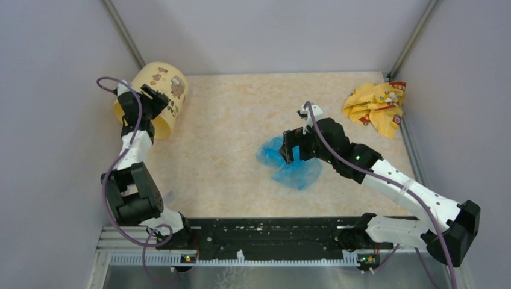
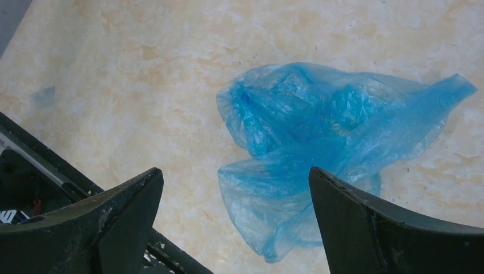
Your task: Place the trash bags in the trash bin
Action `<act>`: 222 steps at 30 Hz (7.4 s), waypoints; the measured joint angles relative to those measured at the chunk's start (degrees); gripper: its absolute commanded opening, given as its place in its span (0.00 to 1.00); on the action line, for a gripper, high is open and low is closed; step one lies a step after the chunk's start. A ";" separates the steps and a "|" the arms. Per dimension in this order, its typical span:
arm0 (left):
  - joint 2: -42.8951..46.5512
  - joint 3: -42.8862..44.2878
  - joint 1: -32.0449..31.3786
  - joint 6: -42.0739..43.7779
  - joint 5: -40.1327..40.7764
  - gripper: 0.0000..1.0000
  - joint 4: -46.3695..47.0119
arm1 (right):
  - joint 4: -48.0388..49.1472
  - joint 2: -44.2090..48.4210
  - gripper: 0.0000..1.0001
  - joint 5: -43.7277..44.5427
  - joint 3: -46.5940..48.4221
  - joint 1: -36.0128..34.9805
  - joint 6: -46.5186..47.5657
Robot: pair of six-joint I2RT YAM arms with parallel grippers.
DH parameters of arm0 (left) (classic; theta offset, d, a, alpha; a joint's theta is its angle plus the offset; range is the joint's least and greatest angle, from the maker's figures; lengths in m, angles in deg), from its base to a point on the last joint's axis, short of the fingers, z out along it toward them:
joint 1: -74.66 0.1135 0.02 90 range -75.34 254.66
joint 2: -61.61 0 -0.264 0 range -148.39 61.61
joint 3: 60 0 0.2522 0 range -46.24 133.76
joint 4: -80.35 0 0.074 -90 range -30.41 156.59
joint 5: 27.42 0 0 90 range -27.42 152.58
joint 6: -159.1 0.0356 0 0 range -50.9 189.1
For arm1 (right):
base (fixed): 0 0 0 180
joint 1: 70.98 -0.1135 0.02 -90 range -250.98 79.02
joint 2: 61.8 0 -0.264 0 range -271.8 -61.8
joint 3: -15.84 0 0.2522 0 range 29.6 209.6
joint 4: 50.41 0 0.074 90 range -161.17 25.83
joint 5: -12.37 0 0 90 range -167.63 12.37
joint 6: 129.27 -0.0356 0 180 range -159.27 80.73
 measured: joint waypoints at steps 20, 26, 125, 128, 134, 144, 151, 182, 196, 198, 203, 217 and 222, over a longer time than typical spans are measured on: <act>-1.90 10.25 -2.23 5.62 -10.05 0.00 -10.03 | 1.16 0.07 0.99 1.33 -0.72 0.00 0.57; -2.78 19.50 -7.06 10.45 -11.67 0.00 -25.83 | 0.20 0.04 0.99 2.95 -0.26 0.00 0.52; 7.72 25.86 -63.06 22.12 2.82 0.98 -45.18 | -6.21 10.12 0.88 3.85 -15.56 2.27 -24.00; 10.45 14.12 -65.90 18.73 0.85 0.98 -42.10 | -2.78 10.38 0.88 5.18 -19.93 2.27 -26.71; 15.56 -4.48 -66.42 12.66 -1.09 0.97 -34.62 | 4.74 11.74 0.87 7.98 -27.50 2.54 -31.41; 10.10 -20.15 -66.49 1.20 -3.80 0.86 -11.63 | 16.22 5.16 0.74 7.43 -29.16 5.62 -32.13; -0.28 -20.44 -66.49 -1.73 -3.87 0.77 0.85 | 19.21 1.29 0.62 5.81 -30.01 8.11 -32.13; 1.55 -3.69 -65.59 -0.79 -8.55 0.00 -8.61 | 0.76 5.18 0.21 10.16 -13.75 8.09 -23.65; 1.55 -1.46 -65.22 4.28 -16.52 0.00 -14.40 | -15.10 9.44 0.78 13.05 -3.15 1.73 -17.40; 1.55 -1.46 -65.22 4.61 -17.94 0.00 -14.40 | -15.26 9.81 0.78 12.92 -2.69 1.64 -16.68; 1.68 -1.46 -65.22 5.81 -20.44 0.00 -14.49 | -15.26 9.25 0.82 11.96 -2.69 1.62 -14.21; 2.54 0.61 -63.43 8.76 -23.91 0.00 -17.11 | -10.56 18.58 0.83 3.23 -12.24 1.60 -21.99; 2.54 0.61 -63.45 8.74 -25.29 0.00 -17.07 | -4.15 19.15 0.70 0.37 -18.71 1.60 -29.55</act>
